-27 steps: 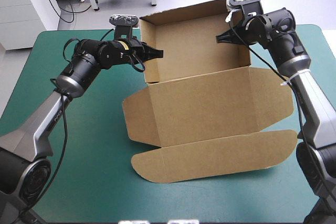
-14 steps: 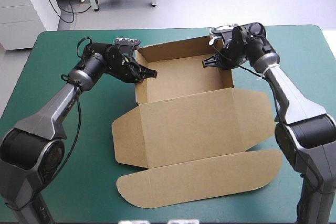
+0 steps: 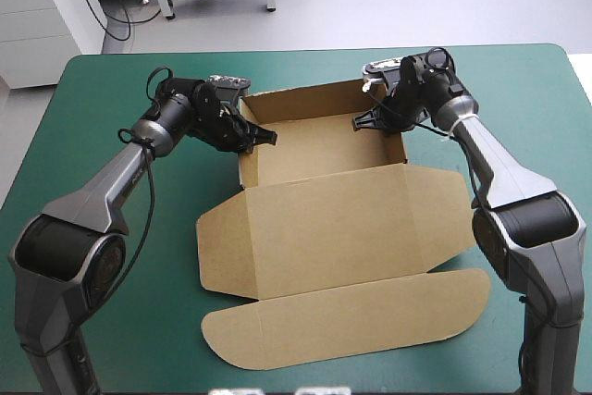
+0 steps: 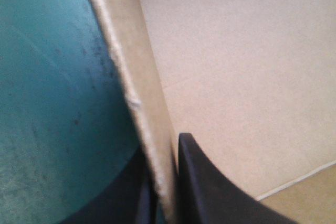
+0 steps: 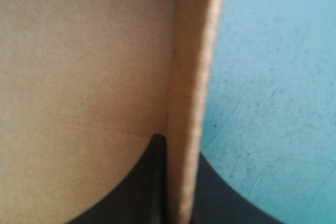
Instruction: Fold the box
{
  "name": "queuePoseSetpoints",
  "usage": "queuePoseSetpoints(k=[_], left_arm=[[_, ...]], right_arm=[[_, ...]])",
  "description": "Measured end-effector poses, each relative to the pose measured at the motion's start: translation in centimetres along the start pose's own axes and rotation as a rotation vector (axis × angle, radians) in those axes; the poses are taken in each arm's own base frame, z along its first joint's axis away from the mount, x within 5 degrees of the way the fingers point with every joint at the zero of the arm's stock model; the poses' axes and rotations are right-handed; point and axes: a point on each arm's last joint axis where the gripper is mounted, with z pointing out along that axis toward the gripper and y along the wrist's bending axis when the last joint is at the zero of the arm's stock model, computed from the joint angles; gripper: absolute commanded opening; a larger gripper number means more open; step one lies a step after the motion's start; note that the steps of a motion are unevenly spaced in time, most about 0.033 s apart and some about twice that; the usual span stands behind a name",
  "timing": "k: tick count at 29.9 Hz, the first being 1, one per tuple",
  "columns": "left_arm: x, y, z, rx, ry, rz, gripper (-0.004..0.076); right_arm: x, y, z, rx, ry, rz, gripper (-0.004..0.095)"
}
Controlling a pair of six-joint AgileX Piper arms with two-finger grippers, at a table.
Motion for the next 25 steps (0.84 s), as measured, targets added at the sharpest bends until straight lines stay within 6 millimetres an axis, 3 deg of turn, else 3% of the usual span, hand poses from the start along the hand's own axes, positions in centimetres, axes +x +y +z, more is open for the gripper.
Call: queuePoseSetpoints(k=[3,7,10,12,18,21,25], left_arm=[[0.3,0.1,0.4,-0.004,0.034,0.024,0.0299],[0.6,-0.1,0.9,0.003,0.071,0.051,0.0541],[0.7,-0.4,1.1,0.020,0.076,0.050,0.0565],[0.7,-0.5,1.1,0.023,0.081,0.052,0.0565],[1.0,-0.6,0.7,0.024,0.102,0.058,0.0565],[0.8,-0.8,-1.0,0.021,0.063,0.072,0.0565],[0.5,-1.5,-5.3,0.027,-0.064,0.095,0.0565]], right_arm=[[0.2,0.1,0.1,-0.013,0.019,-0.014,0.0187],[0.5,0.7,0.4,-0.055,0.056,-0.029,0.0579],[0.5,1.3,0.4,-0.089,0.056,-0.047,0.0824],[0.5,1.7,0.3,-0.108,0.053,-0.054,0.0877],[0.2,1.8,-0.1,-0.102,0.039,-0.066,0.0879],[0.1,1.5,-0.9,-0.067,0.023,-0.082,0.0879],[-0.2,1.0,-3.7,0.000,-0.038,-0.110,0.0879]])
